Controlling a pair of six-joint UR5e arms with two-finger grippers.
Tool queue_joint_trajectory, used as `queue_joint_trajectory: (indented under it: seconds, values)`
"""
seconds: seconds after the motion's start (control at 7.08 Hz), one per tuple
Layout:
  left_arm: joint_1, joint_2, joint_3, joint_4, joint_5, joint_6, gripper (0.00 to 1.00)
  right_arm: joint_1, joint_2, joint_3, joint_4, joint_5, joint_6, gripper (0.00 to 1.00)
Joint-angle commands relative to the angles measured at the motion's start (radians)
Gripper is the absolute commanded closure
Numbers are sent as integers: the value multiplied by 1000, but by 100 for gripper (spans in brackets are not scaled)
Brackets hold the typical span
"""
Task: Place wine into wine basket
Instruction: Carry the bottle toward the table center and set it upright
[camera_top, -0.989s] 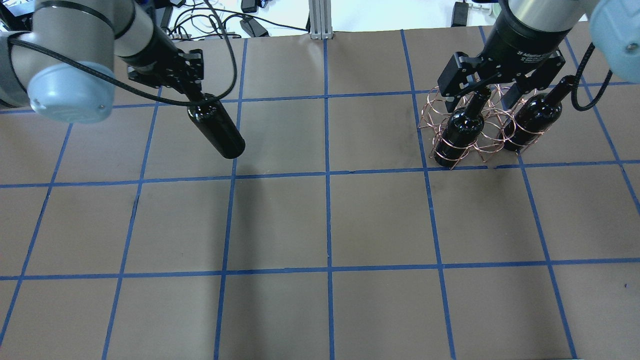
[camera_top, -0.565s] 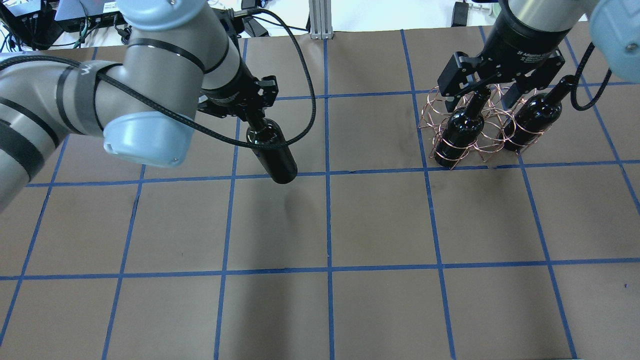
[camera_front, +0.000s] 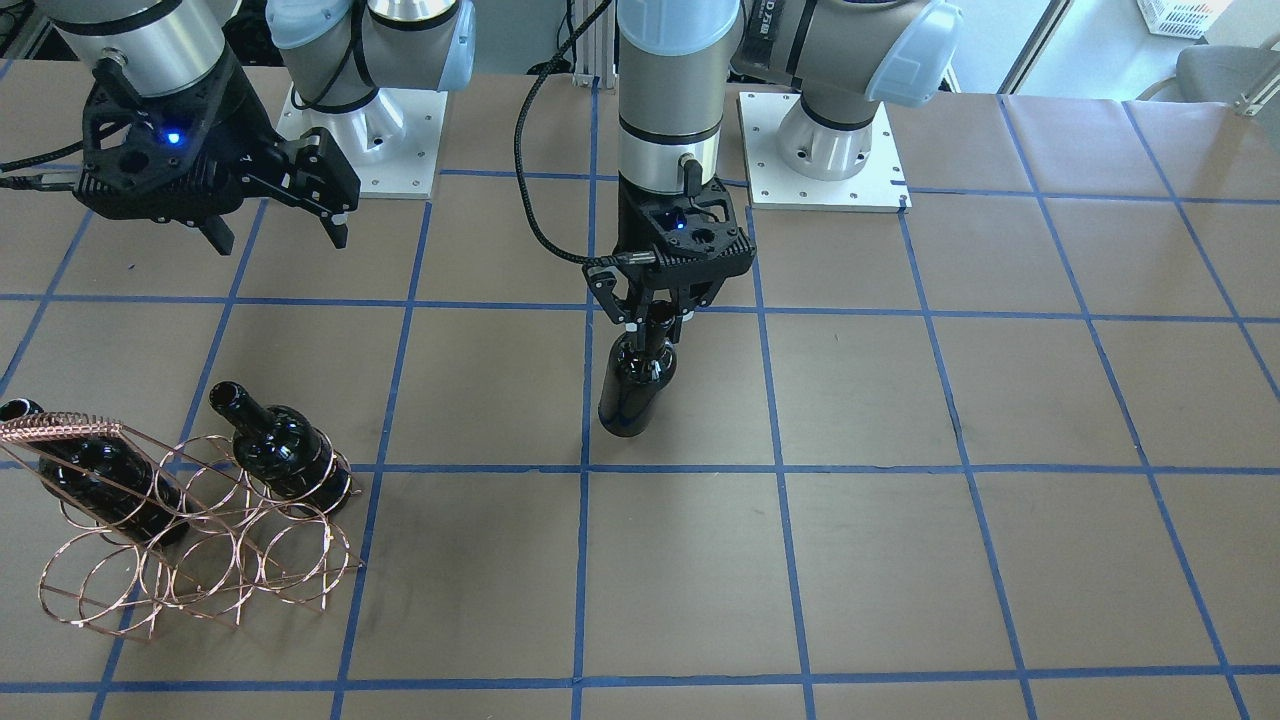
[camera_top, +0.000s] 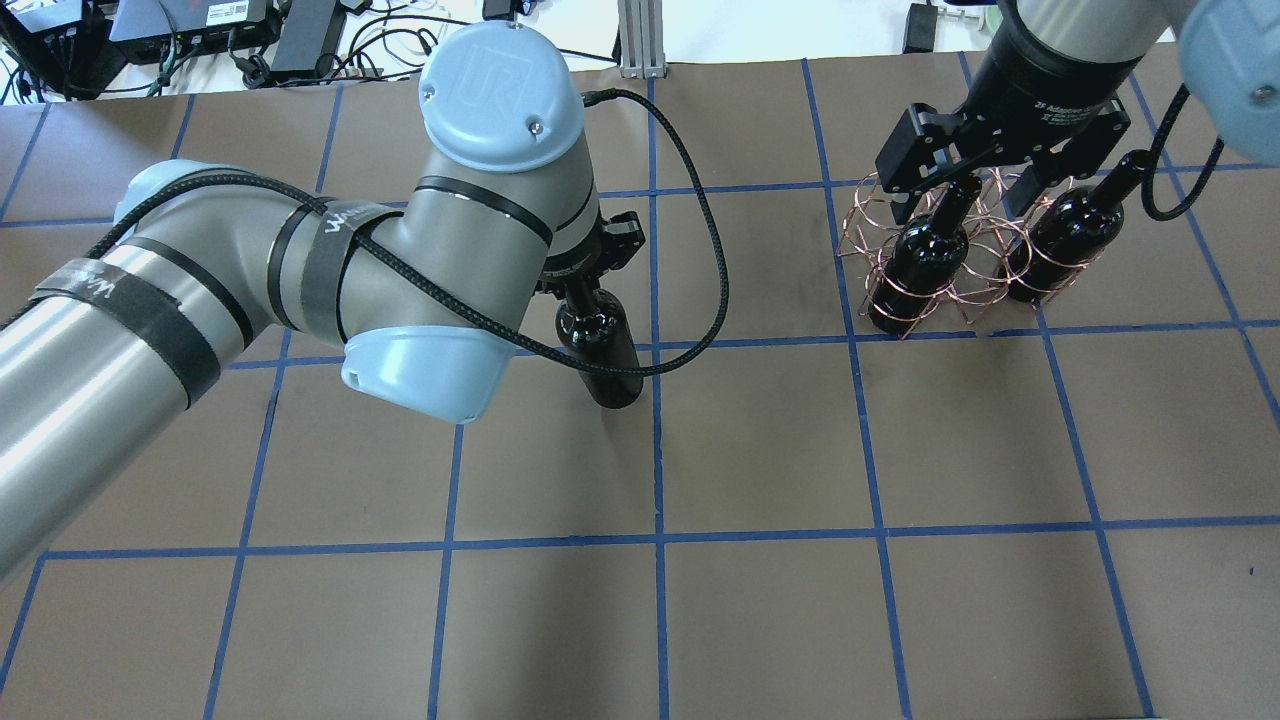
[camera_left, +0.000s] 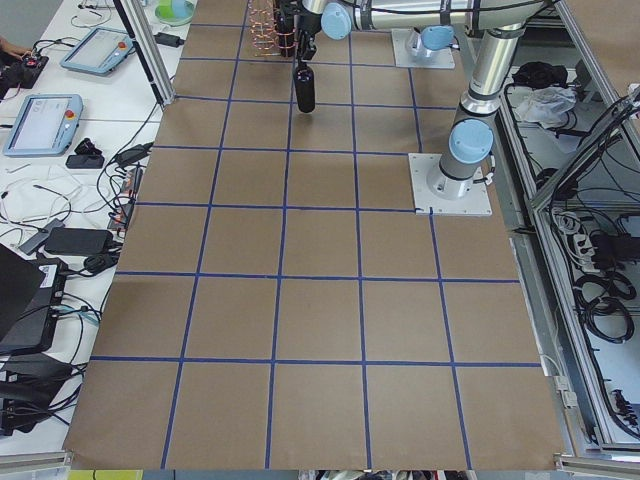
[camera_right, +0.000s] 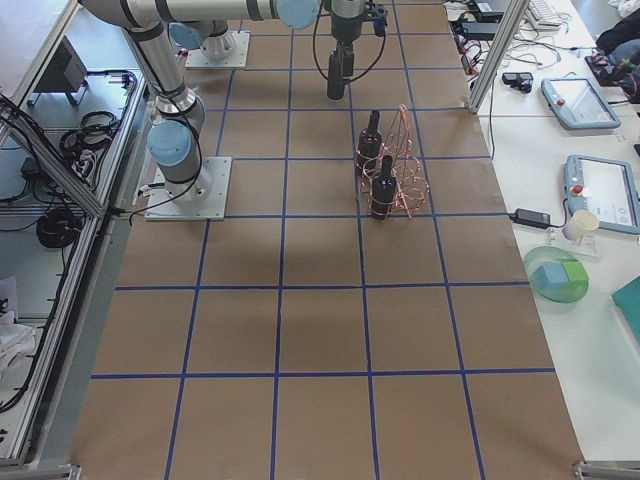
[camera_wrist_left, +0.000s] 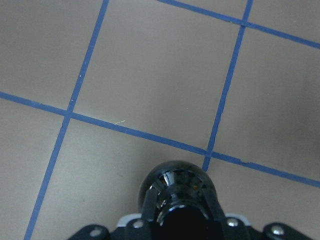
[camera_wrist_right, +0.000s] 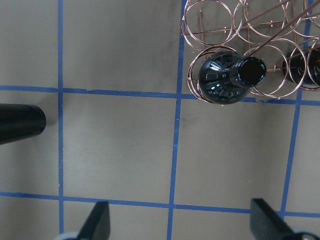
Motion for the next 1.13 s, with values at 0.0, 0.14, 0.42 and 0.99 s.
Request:
queue_joint_trajectory:
  seconds: [0.0, 0.14, 0.42, 0.99]
  values:
    - [-16, -10, -7, 2, 1, -54, 92, 0, 0, 2, 0, 0, -1, 0]
    - [-18, -14, -8, 2, 0, -76, 92, 0, 0, 2, 0, 0, -1, 0]
    - [-47, -16, -8, -10, 9, -82, 98, 0, 0, 3, 0, 0, 2, 0]
    - [-71, -30, -7, -18, 50, -105, 98, 0, -2, 3, 0, 2, 4, 0]
